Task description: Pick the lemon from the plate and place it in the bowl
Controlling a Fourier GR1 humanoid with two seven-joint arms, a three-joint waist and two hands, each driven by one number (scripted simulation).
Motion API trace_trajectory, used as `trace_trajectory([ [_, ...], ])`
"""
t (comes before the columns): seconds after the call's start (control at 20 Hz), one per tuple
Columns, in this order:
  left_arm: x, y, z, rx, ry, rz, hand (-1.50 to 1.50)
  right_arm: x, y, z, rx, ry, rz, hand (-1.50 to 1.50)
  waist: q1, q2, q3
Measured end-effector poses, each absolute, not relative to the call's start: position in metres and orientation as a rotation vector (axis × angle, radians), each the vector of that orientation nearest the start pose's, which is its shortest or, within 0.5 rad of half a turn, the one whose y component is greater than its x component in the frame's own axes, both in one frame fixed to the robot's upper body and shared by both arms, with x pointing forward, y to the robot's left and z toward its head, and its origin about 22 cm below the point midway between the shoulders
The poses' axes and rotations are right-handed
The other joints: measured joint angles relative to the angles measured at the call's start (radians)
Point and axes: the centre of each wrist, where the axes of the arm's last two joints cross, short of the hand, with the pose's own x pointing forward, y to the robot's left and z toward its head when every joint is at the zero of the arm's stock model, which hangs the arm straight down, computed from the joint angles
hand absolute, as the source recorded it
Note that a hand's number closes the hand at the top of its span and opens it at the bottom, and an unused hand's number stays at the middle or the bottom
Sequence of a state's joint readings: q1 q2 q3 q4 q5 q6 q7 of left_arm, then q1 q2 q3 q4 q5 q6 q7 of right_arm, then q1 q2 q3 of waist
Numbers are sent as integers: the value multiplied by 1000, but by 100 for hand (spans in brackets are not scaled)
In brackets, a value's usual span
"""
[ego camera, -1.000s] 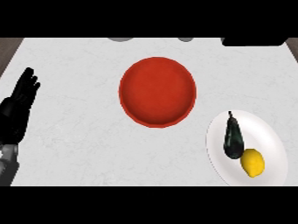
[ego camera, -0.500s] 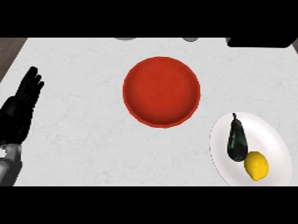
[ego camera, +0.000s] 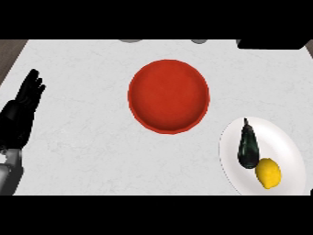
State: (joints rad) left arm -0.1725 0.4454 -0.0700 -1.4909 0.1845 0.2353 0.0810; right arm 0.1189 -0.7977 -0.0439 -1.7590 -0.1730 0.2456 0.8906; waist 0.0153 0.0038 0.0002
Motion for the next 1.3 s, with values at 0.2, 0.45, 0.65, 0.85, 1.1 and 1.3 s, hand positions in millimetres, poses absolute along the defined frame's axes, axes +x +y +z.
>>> trace_trajectory([
  [0.2,282,303,60,328,-1574,-79,0,223,-371,104,-440,-577,538,-150,-6,-2,0],
  [0.45,277,302,57,323,-1570,-74,0,232,-364,90,-441,-541,588,-150,-10,-3,0],
  [0.65,276,304,53,325,-1569,-69,0,234,-357,85,-538,-543,632,-150,-13,-4,0],
  [0.85,279,304,52,327,-1570,-63,0,234,-350,66,-574,-548,647,-150,-15,-4,0],
  [1.1,280,309,56,333,-1573,-72,0,226,-337,56,-539,-535,646,-150,-17,-4,0],
  [1.3,276,314,54,332,-1569,-73,0,228,-325,41,-520,-517,646,-150,-16,-4,0],
])
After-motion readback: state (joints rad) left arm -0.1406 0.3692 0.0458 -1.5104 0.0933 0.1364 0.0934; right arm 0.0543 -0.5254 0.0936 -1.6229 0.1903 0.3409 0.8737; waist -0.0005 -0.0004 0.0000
